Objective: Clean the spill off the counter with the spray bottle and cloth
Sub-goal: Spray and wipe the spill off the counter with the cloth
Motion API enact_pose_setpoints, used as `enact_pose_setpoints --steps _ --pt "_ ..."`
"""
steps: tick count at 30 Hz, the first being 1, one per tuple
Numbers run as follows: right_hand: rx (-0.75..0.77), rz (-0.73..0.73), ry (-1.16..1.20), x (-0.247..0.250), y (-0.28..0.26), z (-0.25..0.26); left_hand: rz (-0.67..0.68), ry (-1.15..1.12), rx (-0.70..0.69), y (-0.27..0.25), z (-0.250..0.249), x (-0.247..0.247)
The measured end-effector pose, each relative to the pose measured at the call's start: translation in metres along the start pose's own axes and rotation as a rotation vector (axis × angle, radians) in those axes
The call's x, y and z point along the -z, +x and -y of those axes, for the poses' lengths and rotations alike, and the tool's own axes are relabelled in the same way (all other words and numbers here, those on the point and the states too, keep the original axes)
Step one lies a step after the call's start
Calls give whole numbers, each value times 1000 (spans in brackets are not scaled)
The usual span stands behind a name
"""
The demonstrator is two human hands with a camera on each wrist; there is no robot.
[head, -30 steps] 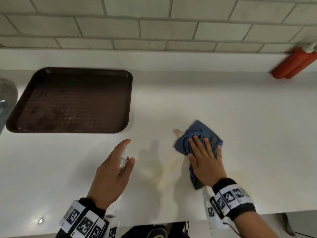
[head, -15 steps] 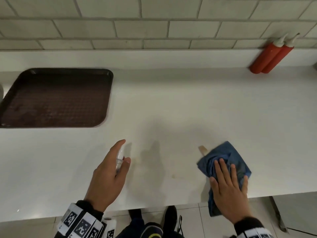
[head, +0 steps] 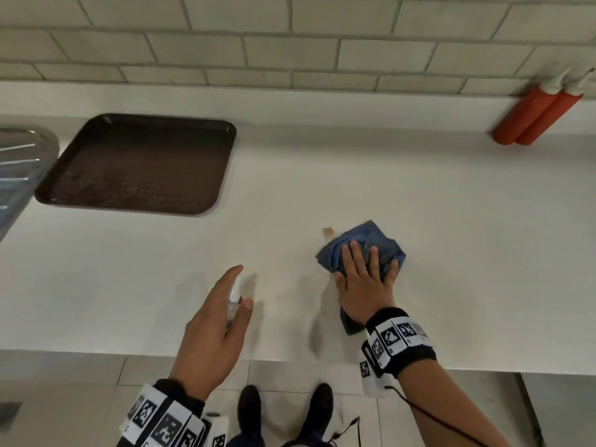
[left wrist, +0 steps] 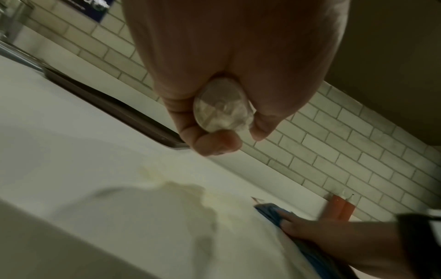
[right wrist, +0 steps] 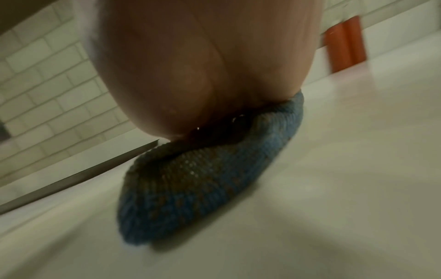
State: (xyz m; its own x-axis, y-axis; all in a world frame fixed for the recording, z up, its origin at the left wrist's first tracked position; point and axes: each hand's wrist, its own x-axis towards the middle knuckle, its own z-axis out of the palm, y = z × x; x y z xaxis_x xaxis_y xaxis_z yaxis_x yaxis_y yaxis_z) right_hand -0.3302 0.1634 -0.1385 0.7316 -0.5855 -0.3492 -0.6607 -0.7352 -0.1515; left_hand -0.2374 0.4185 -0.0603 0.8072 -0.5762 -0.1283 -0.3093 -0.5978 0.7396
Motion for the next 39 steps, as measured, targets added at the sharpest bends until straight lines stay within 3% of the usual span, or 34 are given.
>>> enact_pose_setpoints --steps 8,12,19,24,27,32,36,39 --pt "272 18 -22 -27 -18 136 -48 18 -10 -7 34 41" --pt "355 -61 -54 -54 -61 153 -37 46 -44 -1 48 62" --pt "214 -151 -70 -65 -101 109 -79 97 -71 14 66 89" --pt "-26 -39 -32 -42 -60 101 -54 110 -79 23 76 97" --pt "-63 -32 -12 -33 -21 125 -51 75 -84 27 79 99" --pt "119 -3 -6 -29 0 187 -32 76 -74 29 82 101" --pt "318 -60 -28 -52 -41 214 -34 103 -62 27 89 101" --pt "373 -119 -35 -68 -73 199 -33 99 -41 24 92 98"
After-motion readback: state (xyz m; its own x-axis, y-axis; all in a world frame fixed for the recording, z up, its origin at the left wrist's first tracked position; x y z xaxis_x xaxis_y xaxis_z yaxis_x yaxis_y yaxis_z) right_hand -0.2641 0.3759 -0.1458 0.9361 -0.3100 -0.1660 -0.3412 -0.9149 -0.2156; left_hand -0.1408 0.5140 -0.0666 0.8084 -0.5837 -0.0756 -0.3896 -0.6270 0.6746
